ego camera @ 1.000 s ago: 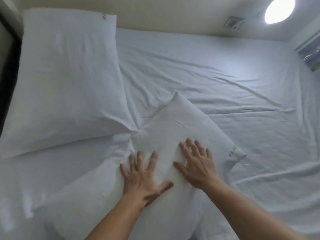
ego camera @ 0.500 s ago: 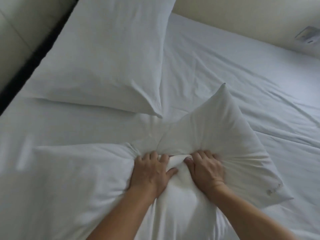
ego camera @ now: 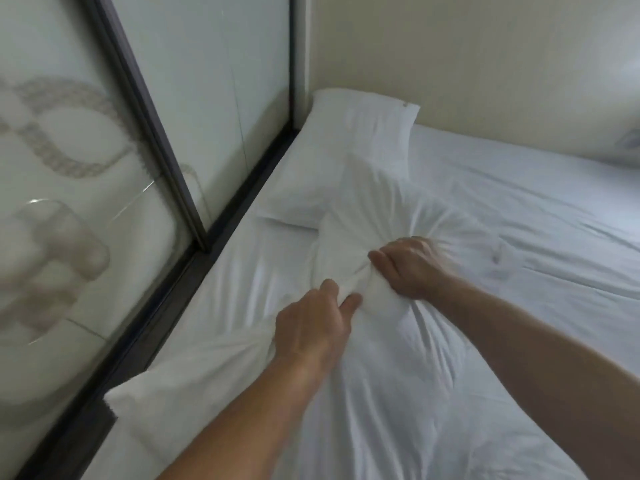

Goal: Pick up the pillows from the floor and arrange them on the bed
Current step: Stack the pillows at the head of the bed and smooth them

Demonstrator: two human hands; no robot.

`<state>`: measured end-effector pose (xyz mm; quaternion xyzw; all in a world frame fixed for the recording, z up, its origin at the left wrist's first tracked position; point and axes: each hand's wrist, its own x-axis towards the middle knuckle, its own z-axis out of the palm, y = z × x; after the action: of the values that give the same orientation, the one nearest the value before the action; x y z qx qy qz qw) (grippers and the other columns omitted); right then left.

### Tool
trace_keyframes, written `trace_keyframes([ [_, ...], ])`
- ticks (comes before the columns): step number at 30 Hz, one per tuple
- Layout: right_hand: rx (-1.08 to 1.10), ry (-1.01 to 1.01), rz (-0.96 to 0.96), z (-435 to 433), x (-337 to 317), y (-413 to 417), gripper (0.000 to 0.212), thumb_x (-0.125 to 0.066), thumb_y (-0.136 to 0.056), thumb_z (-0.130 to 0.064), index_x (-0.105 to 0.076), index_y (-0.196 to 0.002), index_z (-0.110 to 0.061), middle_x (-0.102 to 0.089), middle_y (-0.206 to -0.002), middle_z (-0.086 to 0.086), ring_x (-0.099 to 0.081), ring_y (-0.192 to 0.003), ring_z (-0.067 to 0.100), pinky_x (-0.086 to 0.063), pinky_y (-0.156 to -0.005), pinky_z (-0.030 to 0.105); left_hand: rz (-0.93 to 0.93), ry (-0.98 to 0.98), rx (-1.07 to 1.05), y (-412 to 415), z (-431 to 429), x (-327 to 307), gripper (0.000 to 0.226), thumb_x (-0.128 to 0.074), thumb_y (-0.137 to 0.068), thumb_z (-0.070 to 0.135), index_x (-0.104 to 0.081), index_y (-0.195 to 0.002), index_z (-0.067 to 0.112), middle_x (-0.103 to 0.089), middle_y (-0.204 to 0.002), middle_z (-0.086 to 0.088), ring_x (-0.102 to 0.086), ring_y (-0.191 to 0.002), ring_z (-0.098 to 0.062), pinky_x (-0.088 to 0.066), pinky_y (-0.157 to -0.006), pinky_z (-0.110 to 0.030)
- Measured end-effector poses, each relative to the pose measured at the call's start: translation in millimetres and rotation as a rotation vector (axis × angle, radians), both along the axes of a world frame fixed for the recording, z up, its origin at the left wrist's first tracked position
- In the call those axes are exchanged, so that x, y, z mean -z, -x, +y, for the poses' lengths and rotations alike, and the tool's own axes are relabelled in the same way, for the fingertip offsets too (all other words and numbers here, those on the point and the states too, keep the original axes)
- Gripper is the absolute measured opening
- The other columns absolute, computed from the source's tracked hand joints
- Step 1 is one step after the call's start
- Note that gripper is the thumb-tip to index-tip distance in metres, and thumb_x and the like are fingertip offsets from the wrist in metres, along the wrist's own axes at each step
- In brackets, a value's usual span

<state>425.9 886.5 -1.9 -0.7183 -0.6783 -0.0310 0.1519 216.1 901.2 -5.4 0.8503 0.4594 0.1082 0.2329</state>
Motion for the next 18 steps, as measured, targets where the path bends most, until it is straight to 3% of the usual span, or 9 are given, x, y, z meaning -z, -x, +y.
trace_keyframes([
  [3,-0.102,0.027,0.029,39.5,11.8,48.1,0.059,-0.025,-0.094,-0.051,-0.062,-0.066,-0.015,-0.068,-0.071,0.009,-0.062,-0.073,0.033,-0.049,-0.07,0.043,-0.022,0.043,-0.151,53.3,9.1,15.3,0.051,-0.021,-0.084,0.075,-0.044,-0.091,0.029,-0.06,-0.084,0.003,-0.06,-0.081,-0.025,-0.042,-0.068,-0.039],
  [5,-0.104,0.093,0.057,51.4,52.5,72.7,0.048,-0.032,-0.096,-0.048,-0.062,-0.078,-0.017,-0.065,-0.082,0.008,-0.057,-0.085,0.031,-0.043,-0.081,0.043,0.133,0.108,-0.235,75.0,6.3,49.6,0.063,-0.016,-0.077,0.081,-0.044,-0.118,0.041,-0.055,-0.106,0.003,-0.055,-0.101,-0.022,-0.042,-0.081,-0.039],
  [7,-0.044,0.179,0.042,47.8,101.4,98.6,0.04,-0.036,-0.095,-0.05,-0.061,-0.1,-0.019,-0.062,-0.106,0.006,-0.051,-0.106,0.028,-0.033,-0.099,0.044,0.35,0.106,-0.3,91.7,-0.7,85.5,0.082,-0.006,-0.068,0.087,-0.027,-0.139,0.051,-0.045,-0.127,0.001,-0.044,-0.115,-0.02,-0.036,-0.095,-0.04],
  [9,-0.002,0.185,0.087,40.9,132.1,115.9,0.049,-0.034,-0.094,-0.054,-0.051,-0.126,-0.022,-0.051,-0.133,0.004,-0.036,-0.13,0.026,-0.012,-0.114,0.047,0.425,0.093,-0.331,101.7,5.6,101.6,0.094,0.006,-0.06,0.088,-0.013,-0.144,0.052,-0.033,-0.145,0.0,-0.033,-0.128,-0.021,-0.025,-0.106,-0.046],
  [11,0.062,0.158,0.111,44.1,136.0,124.6,0.061,-0.023,-0.092,-0.06,-0.032,-0.143,-0.027,-0.028,-0.155,0.001,-0.013,-0.144,0.022,0.004,-0.115,0.047,0.342,0.085,-0.274,102.6,22.4,108.3,0.087,0.003,-0.069,0.082,-0.004,-0.147,0.045,-0.018,-0.156,-0.004,-0.016,-0.14,-0.025,-0.012,-0.112,-0.053],
  [13,0.186,0.086,0.153,54.6,125.0,130.2,0.065,-0.013,-0.091,-0.062,-0.016,-0.149,-0.033,-0.009,-0.161,-0.006,0.002,-0.146,0.018,0.008,-0.114,0.045,0.2,-0.047,-0.204,82.1,51.6,104.3,0.077,0.0,-0.081,0.071,-0.002,-0.149,0.037,-0.01,-0.16,-0.006,-0.006,-0.144,-0.029,-0.008,-0.113,-0.055],
  [16,0.295,0.089,0.262,54.7,126.2,116.3,0.063,-0.006,-0.091,-0.062,-0.007,-0.149,-0.037,0.003,-0.16,-0.011,0.011,-0.145,0.013,0.008,-0.115,0.044,0.041,-0.183,-0.076,26.0,97.4,103.6,0.065,-0.001,-0.089,0.062,-0.003,-0.149,0.037,-0.002,-0.161,-0.002,0.001,-0.145,-0.027,-0.005,-0.113,-0.056],
  [18,0.441,0.236,0.285,43.4,142.7,83.9,0.064,-0.012,-0.09,-0.065,-0.009,-0.149,-0.039,0.002,-0.161,-0.01,0.007,-0.146,0.015,0.004,-0.115,0.048,0.14,-0.043,-0.042,12.0,117.3,132.9,0.065,0.0,-0.084,0.07,0.011,-0.144,0.046,0.014,-0.16,0.006,0.012,-0.144,-0.023,0.0,-0.11,-0.062],
])
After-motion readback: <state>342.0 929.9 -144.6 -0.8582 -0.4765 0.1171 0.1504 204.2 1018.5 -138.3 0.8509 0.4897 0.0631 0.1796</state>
